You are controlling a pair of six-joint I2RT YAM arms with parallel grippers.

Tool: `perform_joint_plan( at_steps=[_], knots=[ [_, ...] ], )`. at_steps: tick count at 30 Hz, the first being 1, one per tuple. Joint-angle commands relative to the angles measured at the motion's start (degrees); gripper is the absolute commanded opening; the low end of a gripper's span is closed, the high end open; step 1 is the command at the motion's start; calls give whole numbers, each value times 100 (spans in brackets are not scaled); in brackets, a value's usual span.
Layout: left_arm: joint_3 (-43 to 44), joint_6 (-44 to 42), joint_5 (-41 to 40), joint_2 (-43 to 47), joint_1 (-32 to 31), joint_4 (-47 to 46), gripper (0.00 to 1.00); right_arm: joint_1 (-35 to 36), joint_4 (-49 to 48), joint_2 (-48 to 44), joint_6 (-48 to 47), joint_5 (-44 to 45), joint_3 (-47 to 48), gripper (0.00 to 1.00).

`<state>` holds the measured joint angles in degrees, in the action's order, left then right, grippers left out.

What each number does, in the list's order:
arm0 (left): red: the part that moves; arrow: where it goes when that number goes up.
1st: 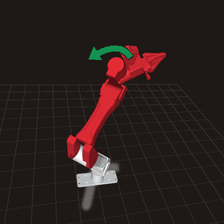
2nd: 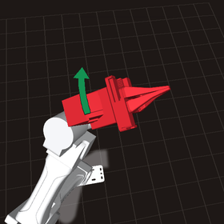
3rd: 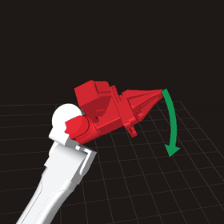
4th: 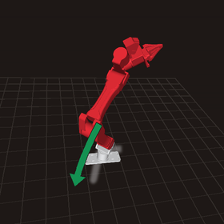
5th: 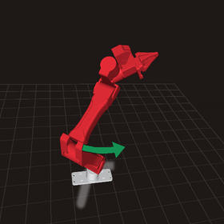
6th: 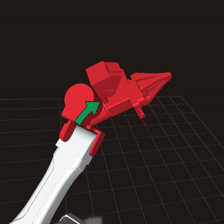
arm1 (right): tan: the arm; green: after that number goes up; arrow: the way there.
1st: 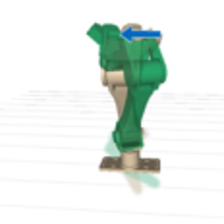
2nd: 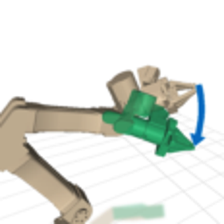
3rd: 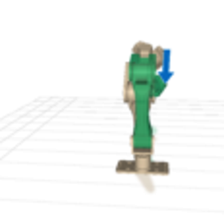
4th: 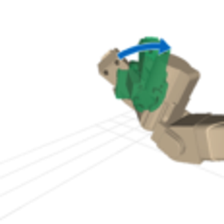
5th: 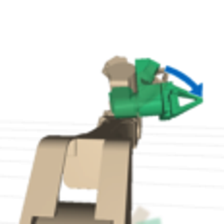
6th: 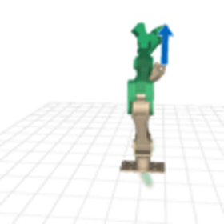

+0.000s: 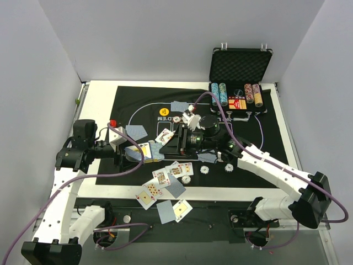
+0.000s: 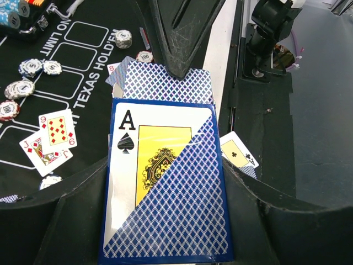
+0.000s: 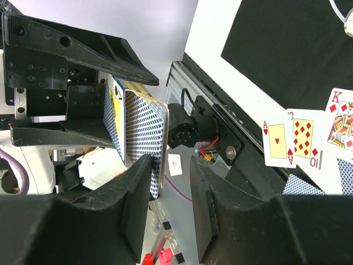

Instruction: Distribute texas hold em gaming equipment

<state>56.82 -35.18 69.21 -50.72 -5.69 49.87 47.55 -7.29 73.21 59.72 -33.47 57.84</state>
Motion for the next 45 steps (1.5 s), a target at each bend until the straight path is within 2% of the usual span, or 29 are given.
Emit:
perform_joint_plan(
  at_steps=[1, 4, 6, 19, 24, 27, 33, 45],
  knots=[
    [-83, 142, 225, 141, -11, -451, 0, -27, 79, -246, -75, 69, -54, 32],
    [-118, 169, 207, 124, -11, -478, 0, 0, 79, -281, -119, 130, 34, 43],
    [-118, 160, 198, 115, -19, -460, 0, 53, 122, -229, -162, 174, 112, 47],
    [-118, 239, 189, 97, -19, -530, 0, 316, 17, 387, -233, 157, 508, 43],
    [-162, 363, 224, 115, -19, -671, 0, 264, 184, 291, -330, 218, 360, 36],
    [-180, 468, 260, 141, -11, -768, 0, 158, 184, 159, -304, 236, 114, 26],
    [-197, 661, 304, 220, -11, -996, 0, -70, 280, -96, -330, 254, -124, 17],
    [-311, 837, 330, 264, -2, -1207, 0, -149, 351, -439, -277, 315, -221, 11]
  ],
)
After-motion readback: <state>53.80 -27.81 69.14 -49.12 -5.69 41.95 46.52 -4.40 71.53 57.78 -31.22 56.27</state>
